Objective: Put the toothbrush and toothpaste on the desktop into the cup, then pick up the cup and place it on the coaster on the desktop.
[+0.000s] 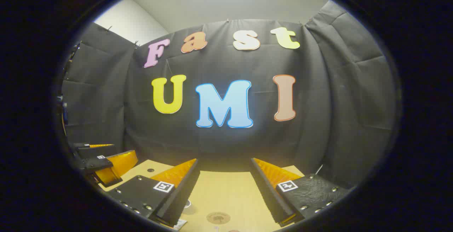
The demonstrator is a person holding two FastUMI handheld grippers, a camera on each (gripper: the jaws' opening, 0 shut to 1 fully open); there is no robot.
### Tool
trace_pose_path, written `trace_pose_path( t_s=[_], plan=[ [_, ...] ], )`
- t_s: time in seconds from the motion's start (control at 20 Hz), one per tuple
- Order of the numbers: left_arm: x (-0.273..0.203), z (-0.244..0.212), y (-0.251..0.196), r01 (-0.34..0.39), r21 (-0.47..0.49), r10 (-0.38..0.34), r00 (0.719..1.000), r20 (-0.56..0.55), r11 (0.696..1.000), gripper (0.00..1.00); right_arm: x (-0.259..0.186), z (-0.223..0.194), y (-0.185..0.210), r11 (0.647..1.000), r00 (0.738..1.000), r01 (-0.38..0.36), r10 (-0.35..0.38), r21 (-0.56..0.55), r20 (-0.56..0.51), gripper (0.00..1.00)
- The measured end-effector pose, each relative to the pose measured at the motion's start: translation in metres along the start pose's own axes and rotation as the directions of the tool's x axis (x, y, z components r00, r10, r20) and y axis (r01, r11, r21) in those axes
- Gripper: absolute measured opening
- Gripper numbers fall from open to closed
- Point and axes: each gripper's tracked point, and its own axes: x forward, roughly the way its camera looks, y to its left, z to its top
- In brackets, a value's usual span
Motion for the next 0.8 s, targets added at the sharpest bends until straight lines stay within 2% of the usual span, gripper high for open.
trace_pose_path(
  t_s=[0.1, 0.2, 0.25, 0.6, 0.8],
  plan=[
    [-0.002, -0.003, -0.007, 0.004, 0.009, -0.004, 1.0, -0.007, 1.0, 1.0, 0.002, -0.006, 0.001, 1.0, 1.0, -0.001, 0.002, 0.014, -0.031, 0.91],
    [-0.005, -0.01, -0.016, 0.022, 0.005, -0.022, 0.999, -0.029, 1.0, 0.94, 0.002, -0.015, -0.002, 1.0, 0.998, 0.005, -0.004, 0.016, -0.069, 0.9],
    [-0.006, -0.012, -0.02, 0.03, 0.009, -0.03, 0.999, -0.039, 1.0, 0.94, 0.0, -0.021, -0.004, 1.0, 0.996, 0.008, -0.007, 0.009, -0.09, 0.93],
    [-0.018, -0.037, -0.04, 0.065, 0.046, -0.059, 0.992, -0.114, 0.997, 0.94, -0.014, -0.057, 0.001, 1.0, 0.983, -0.015, 0.016, 0.01, -0.185, 0.9],
    [-0.02, -0.074, -0.048, 0.08, 0.023, -0.074, 0.975, -0.211, 0.997, 0.94, -0.02, -0.093, 0.004, 0.999, 0.953, -0.035, 0.034, 0.001, -0.302, 0.91]
  ],
)
